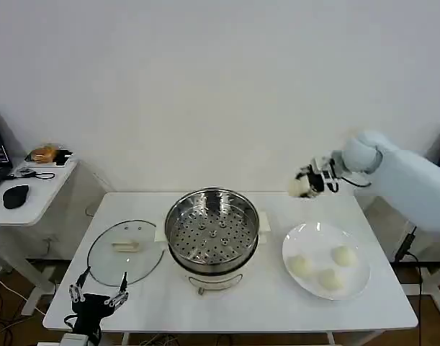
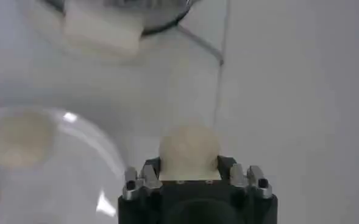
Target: Take steamed baozi put them in steamer then cover it.
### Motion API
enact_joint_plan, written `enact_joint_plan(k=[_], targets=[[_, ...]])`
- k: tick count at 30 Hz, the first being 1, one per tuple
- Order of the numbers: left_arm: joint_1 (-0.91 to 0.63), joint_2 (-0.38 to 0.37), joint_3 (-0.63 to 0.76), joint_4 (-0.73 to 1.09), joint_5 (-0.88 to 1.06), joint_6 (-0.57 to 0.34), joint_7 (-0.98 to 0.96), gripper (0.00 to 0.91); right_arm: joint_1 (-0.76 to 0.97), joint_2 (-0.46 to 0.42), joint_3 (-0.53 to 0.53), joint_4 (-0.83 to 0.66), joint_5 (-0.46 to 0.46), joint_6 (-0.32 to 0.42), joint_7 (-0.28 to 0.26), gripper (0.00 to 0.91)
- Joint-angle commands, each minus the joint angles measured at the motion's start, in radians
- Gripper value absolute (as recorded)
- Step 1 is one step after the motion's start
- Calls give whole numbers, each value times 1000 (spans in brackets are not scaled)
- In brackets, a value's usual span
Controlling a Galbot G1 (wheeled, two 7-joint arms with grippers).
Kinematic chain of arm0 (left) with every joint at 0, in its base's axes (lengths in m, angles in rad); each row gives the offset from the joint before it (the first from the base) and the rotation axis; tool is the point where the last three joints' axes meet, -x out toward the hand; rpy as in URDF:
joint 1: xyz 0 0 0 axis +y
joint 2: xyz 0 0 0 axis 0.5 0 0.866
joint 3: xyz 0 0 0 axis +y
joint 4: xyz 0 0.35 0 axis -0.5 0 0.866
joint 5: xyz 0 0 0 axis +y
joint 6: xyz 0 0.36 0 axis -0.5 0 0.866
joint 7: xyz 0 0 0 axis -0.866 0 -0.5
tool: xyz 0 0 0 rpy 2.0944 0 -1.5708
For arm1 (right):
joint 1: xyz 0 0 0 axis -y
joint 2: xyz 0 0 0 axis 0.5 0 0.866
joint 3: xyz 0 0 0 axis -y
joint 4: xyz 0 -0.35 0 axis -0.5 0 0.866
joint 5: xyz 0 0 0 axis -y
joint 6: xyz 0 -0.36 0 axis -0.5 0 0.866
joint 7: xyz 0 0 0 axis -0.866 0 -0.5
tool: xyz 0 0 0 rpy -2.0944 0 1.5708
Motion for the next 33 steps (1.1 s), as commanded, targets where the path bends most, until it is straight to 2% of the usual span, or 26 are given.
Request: enact_joint_plan(k=[1,7,13,20,25,33], targets=[[2,1,-4,2,-15,0,0,907,223,143,-139,47,153,10,12,635],[0,3,-2,11,-15,-2,-1,907,244,270,-197,70,167,63,8,625],[6,3,-9,6,-16,-3,-1,907,204,327,-243,65,117,136,13,635],[8,2,-17,15,-17,-3,-1,907,127,387,-303,25,-29,297,46,625],[8,1,-23,15,-19,-3,-1,907,119,408,-338,-5,-108,374,42,625],[7,-4,-25,15,-21,-4,-1,907,76,466,-333,-128,-248,489,82,625]])
